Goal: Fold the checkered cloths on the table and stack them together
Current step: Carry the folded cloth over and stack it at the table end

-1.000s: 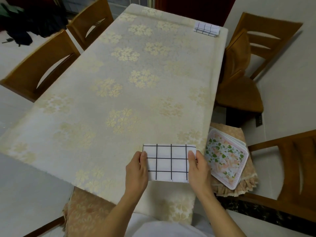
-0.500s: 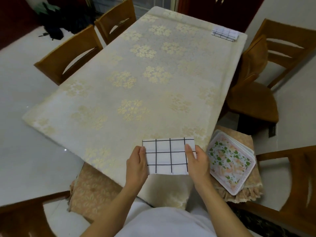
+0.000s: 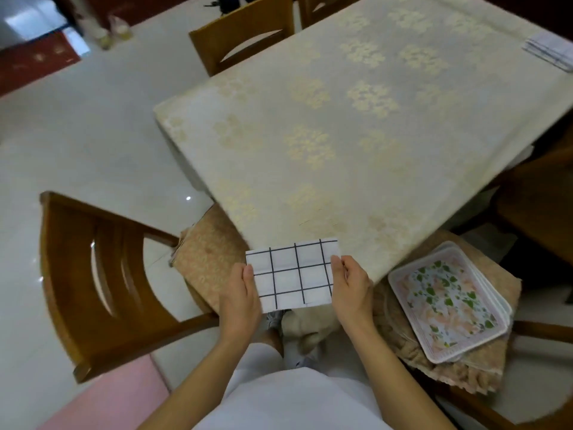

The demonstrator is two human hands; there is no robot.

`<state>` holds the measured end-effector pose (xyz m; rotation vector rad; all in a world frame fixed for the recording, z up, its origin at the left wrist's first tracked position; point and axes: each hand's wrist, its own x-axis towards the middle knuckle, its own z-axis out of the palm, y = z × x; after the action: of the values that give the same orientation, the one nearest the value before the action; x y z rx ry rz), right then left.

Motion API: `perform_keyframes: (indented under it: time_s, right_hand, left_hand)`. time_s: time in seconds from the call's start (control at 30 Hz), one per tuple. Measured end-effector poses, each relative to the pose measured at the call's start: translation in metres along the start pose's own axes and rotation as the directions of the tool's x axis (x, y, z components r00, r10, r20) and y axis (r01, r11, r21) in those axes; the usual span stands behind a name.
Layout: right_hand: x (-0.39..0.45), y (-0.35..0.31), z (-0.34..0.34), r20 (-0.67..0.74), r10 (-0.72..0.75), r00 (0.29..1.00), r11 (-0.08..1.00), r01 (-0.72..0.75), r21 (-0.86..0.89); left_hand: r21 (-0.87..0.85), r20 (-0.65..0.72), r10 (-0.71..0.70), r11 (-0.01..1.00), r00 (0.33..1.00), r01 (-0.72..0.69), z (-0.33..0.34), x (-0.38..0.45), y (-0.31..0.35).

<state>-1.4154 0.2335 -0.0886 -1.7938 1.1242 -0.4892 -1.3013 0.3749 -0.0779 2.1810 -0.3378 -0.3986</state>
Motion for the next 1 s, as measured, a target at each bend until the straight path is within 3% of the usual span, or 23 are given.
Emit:
perform_keyframes:
  time_s: [0.27,0.57,1.0]
  right_hand:
    - [-0.027,-0.029,0.042,0.219,-0.095,0.971,0.995,0.099,-0.007]
    - [-0.050,-0.083,0.097,0.353,-0.177,0.919,0.984,0.166,0.063]
    - [-0.118,-0.172,0.254,0.408,-0.216,0.887,0.975,0.221,0.034]
  left_hand:
    - [-0.026,-0.156,-0.188,0.982,0.970,0.186,-0.051,-0.033,-0.040]
    - [-0.017,-0.315,-0.241,0.968,0.918,0.249,-0.114,-0.030,-0.070]
    - [-0.113,-0.385,-0.272,0.962,0.882,0.247,-0.278,0.005,-0.164]
